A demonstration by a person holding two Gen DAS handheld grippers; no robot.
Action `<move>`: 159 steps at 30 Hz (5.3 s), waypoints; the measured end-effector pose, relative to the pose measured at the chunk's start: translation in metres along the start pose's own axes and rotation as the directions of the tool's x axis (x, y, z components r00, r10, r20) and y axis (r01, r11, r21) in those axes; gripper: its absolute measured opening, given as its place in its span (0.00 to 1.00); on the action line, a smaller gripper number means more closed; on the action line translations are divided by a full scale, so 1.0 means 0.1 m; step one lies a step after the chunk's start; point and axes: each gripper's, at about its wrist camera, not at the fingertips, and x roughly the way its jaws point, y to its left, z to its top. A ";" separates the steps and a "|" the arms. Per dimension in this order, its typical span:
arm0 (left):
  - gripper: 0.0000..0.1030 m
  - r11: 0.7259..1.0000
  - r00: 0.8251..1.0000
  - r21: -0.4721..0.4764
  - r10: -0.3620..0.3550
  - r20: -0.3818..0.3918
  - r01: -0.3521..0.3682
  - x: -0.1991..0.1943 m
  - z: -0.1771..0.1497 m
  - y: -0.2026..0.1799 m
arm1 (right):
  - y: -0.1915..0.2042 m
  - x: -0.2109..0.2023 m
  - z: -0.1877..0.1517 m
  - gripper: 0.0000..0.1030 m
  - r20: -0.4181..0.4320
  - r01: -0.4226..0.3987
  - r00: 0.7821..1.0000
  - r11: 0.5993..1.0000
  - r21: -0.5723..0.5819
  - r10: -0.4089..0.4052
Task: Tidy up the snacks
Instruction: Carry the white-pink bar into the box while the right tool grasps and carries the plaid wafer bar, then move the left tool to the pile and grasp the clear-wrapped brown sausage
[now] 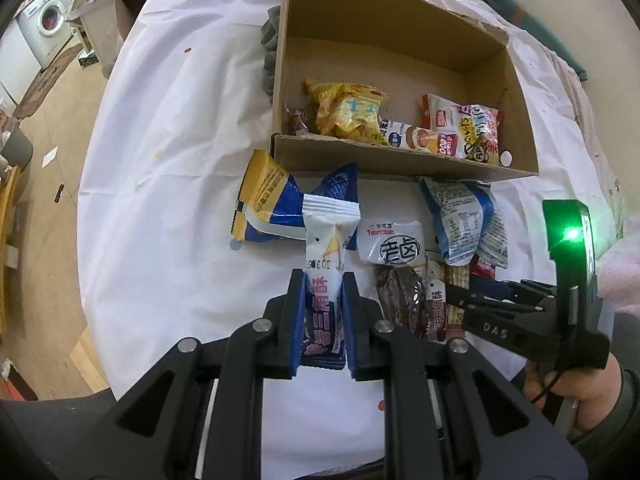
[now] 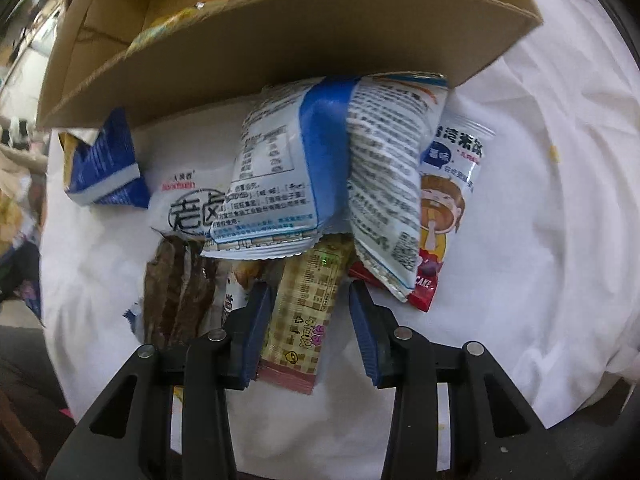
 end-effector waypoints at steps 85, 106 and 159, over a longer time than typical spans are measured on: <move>0.81 0.994 0.951 0.099 -0.070 0.302 0.041 -0.06 1.03 -0.32 | -0.14 -0.85 0.82 0.30 0.391 -0.297 0.884 0.954 0.046 0.256; 0.82 0.997 0.935 0.070 -0.035 0.353 0.011 -0.26 0.96 -0.25 | -0.10 -1.02 0.72 0.74 0.420 -0.254 0.879 0.967 0.009 0.227; 0.81 0.960 0.981 0.272 0.111 -0.160 -0.064 0.81 -0.23 -0.90 | -0.33 -0.89 -0.08 0.74 0.332 -0.197 0.934 0.966 0.165 0.134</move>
